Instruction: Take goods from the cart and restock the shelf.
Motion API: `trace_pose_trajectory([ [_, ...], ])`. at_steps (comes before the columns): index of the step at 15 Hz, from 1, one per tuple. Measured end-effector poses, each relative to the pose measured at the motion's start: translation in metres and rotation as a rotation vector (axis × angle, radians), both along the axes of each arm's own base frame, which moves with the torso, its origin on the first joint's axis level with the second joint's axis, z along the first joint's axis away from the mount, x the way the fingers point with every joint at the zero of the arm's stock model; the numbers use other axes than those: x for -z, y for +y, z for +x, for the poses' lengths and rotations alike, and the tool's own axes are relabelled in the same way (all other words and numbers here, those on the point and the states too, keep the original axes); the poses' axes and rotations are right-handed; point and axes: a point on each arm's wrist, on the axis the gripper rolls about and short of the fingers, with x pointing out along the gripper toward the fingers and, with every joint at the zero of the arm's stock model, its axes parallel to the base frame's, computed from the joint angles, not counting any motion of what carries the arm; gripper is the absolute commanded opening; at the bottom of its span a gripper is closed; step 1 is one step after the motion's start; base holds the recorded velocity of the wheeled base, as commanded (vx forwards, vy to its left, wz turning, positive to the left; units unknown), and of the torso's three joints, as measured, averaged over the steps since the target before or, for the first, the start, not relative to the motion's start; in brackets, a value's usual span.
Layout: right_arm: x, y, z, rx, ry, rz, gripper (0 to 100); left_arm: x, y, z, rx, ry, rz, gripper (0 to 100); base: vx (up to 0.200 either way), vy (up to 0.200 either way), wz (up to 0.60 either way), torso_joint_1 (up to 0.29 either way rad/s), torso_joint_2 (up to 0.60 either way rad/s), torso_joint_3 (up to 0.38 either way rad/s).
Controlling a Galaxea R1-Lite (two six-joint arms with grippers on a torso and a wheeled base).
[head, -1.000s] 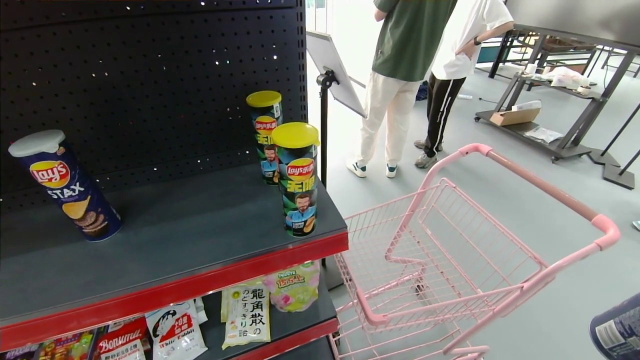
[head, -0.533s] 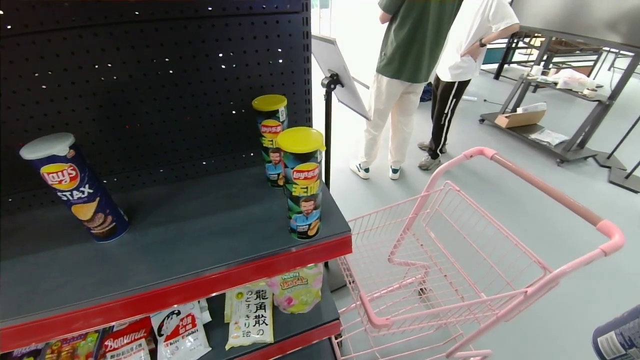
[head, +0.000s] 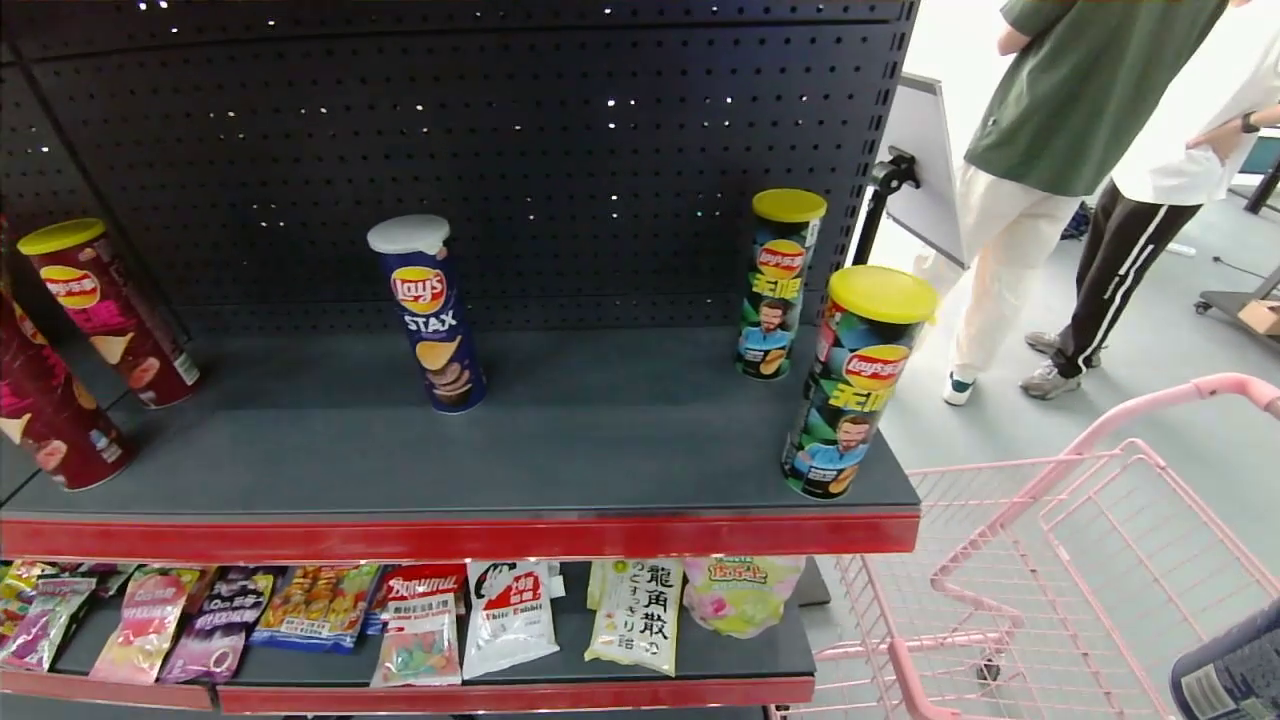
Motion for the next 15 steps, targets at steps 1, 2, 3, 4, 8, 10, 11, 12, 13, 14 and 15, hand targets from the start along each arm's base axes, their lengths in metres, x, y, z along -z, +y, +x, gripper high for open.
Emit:
trace_pose_trajectory([
  [1, 0.002, 0.0, -0.002, -0.002, 0.0, -0.002, 0, 0.0, 0.0, 0.0, 0.001, 0.001, 0.0, 100, 0.0, 0.0, 0.0, 0.0, 0.0, 0.0],
  [2, 0.004, -0.001, -0.004, -0.005, -0.011, 0.003, 0, 0.0, 0.0, 0.0, 0.0, 0.001, 0.0, 100, 0.0, 0.0, 0.0, 0.0, 0.0, 0.0],
  [3, 0.009, -0.002, -0.008, -0.007, -0.02, 0.008, 0, 0.0, 0.0, 0.0, -0.001, 0.001, 0.0, 100, 0.0, 0.0, 0.0, 0.0, 0.0, 0.0],
  [4, 0.012, -0.003, -0.011, -0.012, -0.058, 0.022, 0, 0.0, 0.0, 0.0, 0.0, 0.0, 0.0, 100, 0.0, 0.2, 0.0, -0.002, 0.0, -0.002],
  [8, 0.031, -0.006, -0.025, -0.063, -0.157, 0.059, 0, 0.0, 0.0, 0.0, 0.001, 0.001, 0.0, 100, 0.0, 0.2, 0.0, 0.004, 0.0, 0.0],
  [10, 0.035, -0.007, -0.029, -0.061, -0.184, 0.066, 0, 0.0, 0.0, 0.0, 0.001, 0.001, 0.0, 100, 0.0, 0.2, 0.0, -0.002, 0.0, 0.002],
  [11, 0.036, -0.008, -0.03, -0.061, -0.189, 0.067, 0, 0.0, 0.0, 0.0, 0.0, 0.0, 0.0, 100, 0.0, 0.2, 0.0, -0.002, 0.01, -0.002],
  [12, 0.036, -0.008, -0.031, -0.061, -0.193, 0.07, 0, 0.0, 0.0, 0.0, 0.0, 0.001, 0.0, 100, 0.0, 0.2, 0.0, 0.007, 0.01, 0.002],
  [13, 0.037, -0.008, -0.031, -0.062, -0.195, 0.072, 0, 0.0, 0.0, 0.0, 0.0, 0.0, 0.0, 100, 0.0, 0.2, 0.0, 0.002, 0.01, 0.002],
  [14, 0.037, -0.008, -0.032, -0.063, -0.198, 0.076, 0, 0.0, 0.0, 0.0, 0.0, 0.0, 0.0, 100, 0.0, 0.2, 0.0, 0.002, 0.01, 0.002],
  [15, 0.039, -0.008, -0.033, -0.065, -0.198, 0.078, 0, 0.0, 0.0, 0.0, 0.0, 0.0, 0.0, 100, 0.0, 0.2, 0.0, 0.007, 0.0, 0.002],
])
